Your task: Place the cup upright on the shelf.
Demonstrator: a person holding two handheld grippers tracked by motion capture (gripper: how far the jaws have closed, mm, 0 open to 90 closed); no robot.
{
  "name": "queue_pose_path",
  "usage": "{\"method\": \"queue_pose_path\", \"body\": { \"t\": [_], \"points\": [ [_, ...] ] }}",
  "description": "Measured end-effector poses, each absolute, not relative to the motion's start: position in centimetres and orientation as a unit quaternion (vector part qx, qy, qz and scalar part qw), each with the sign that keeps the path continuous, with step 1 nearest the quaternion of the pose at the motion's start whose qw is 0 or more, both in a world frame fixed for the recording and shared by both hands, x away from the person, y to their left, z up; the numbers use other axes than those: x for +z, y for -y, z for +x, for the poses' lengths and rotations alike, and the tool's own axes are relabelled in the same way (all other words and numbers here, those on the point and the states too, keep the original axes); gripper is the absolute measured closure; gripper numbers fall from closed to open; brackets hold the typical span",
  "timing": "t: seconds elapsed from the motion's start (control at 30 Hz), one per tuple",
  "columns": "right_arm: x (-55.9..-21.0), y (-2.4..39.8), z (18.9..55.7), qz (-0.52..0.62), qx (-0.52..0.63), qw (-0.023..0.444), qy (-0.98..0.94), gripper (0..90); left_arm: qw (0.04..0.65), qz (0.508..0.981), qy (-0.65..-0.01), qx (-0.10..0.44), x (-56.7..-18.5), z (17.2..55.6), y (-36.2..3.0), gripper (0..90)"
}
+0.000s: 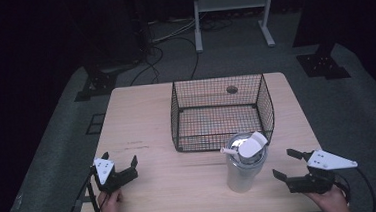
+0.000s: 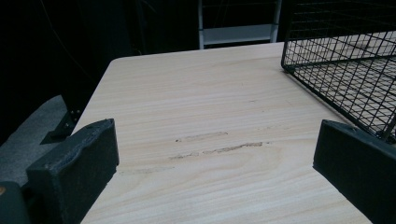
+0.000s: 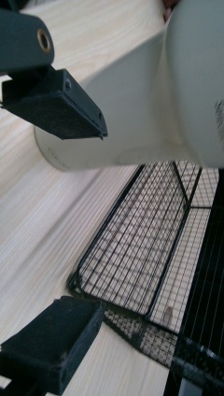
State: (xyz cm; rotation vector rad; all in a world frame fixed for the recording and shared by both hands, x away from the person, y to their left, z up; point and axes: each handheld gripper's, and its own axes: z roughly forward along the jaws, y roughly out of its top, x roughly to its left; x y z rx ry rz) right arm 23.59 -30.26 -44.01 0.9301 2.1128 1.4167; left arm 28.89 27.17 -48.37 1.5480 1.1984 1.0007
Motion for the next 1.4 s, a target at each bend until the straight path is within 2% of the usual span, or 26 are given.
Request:
{"method": "queue_pose_path", "body": {
  "t": [1.4],
  "points": [
    [-43.7, 24.7, 23.4, 0.245, 0.515, 0.158, -0.806, 12.5, 0.456, 0.627, -0.484, 0.404, -48.4, 28.8, -27.2, 0.0]
  ]
}}
